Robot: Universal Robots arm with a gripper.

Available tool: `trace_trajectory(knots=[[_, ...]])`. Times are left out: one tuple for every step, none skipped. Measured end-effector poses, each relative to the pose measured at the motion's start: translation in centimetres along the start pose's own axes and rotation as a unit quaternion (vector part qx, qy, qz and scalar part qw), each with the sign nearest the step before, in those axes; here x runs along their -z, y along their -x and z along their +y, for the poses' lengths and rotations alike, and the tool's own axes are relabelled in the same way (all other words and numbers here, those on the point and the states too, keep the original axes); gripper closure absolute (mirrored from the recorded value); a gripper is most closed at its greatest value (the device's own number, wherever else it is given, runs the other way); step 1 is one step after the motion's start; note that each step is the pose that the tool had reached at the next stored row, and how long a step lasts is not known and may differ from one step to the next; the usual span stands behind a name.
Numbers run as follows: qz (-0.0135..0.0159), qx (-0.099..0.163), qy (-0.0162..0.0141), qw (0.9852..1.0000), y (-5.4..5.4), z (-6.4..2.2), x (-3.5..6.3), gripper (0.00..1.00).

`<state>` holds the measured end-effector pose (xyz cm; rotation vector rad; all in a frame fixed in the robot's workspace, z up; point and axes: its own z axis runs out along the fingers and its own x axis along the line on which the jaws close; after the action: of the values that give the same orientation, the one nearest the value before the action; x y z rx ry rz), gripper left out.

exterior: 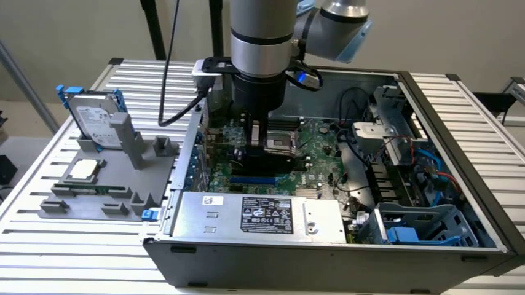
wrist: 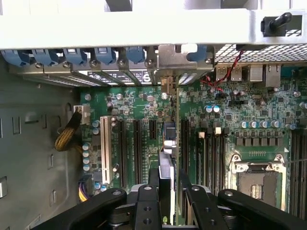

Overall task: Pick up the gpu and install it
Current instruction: 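Insert the gpu into the slot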

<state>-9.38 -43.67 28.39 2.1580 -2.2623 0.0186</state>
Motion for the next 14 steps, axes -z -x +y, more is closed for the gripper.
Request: trace_trajectory(knots=[[0.0001, 0.000, 0.0001, 1.0000, 0.00, 0.01, 0.00, 0.73], [0.0002, 0.000, 0.0001, 1.0000, 0.00, 0.01, -0.01, 0.73], [0.0001, 0.000, 0.0001, 1.0000, 0.00, -0.01, -0.01, 0.73], [0.0000, 0.000, 0.0001, 1.0000, 0.00, -0.05, -0.03, 0.73], [-0.0001, 0.000, 0.0001, 1.0000, 0.01, -0.09, -0.03, 0.73], [-0.0001, 0.001, 0.0000, 1.0000, 0.01, -0.18, -0.03, 0.73], [0.0000, 0.001, 0.0000, 1.0000, 0.01, -0.26, -0.02, 0.73], [0.0000, 0.001, 0.0000, 1.0000, 0.02, -0.31, -0.02, 0.73], [0.0000, 0.002, 0.0000, 1.0000, 0.02, -0.35, -0.02, 0.73], [0.0000, 0.002, 0.0000, 1.0000, 0.01, -0.36, -0.02, 0.73], [0.0000, 0.003, 0.0000, 1.0000, 0.01, -0.36, -0.03, 0.73], [0.0000, 0.004, -0.0001, 1.0000, 0.00, -0.37, -0.04, 0.73], [0.0000, 0.004, -0.0001, 1.0000, -0.01, -0.37, -0.06, 0.73], [0.0000, 0.005, -0.0004, 1.0000, -0.01, -0.37, -0.11, 0.73]])
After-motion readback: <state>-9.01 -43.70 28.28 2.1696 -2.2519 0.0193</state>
